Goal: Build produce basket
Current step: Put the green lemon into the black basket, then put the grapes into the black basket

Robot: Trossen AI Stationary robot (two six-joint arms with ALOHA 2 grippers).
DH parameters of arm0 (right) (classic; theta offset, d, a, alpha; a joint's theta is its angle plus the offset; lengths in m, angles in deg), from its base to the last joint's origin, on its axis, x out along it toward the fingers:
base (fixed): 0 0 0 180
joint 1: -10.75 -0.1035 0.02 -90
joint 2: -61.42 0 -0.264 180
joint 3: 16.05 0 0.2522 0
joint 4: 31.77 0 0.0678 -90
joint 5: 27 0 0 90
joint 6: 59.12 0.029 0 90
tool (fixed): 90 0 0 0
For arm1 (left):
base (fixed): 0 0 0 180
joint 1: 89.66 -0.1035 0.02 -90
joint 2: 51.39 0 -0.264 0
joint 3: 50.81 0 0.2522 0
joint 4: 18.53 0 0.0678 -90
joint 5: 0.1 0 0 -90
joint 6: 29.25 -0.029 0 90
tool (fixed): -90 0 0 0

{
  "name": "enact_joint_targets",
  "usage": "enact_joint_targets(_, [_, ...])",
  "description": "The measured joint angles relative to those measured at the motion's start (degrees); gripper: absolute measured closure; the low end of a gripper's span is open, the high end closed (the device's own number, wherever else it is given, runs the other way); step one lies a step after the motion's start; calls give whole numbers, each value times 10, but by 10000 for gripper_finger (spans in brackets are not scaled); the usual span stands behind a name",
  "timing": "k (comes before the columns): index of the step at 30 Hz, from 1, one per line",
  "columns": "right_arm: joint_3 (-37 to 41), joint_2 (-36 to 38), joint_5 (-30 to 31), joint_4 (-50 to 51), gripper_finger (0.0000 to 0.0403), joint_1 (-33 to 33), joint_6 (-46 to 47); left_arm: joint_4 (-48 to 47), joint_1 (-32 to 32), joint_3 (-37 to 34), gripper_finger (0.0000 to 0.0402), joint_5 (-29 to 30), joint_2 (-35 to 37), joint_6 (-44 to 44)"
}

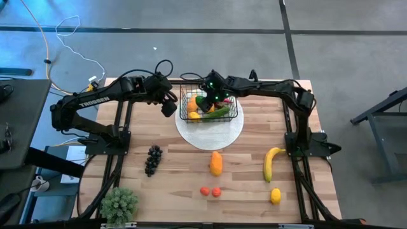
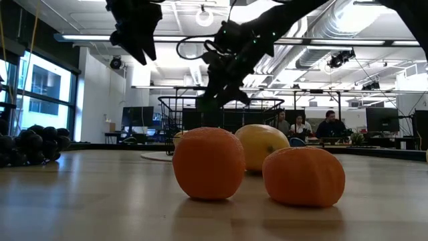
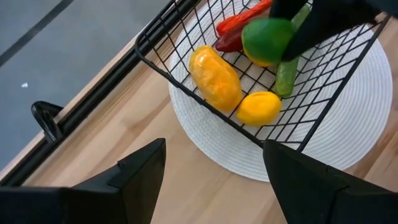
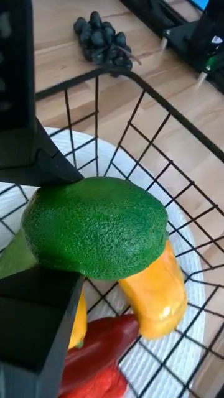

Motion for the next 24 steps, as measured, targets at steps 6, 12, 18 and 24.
enact_joint_targets(6, [47,0,4,-34,256,0,-14,0,0,0,145,-7,0,32])
enact_joint_targets(12, [59,0,5,-31,212,0,-63,0,1,0,145,-20,0,41])
enact_joint_targets(18, [59,0,5,-33,177,0,-64,0,1,0,145,-21,0,42])
enact_joint_targets(24, [59,0,5,-31,144,4,-56,0,1,0,145,-44,0,42])
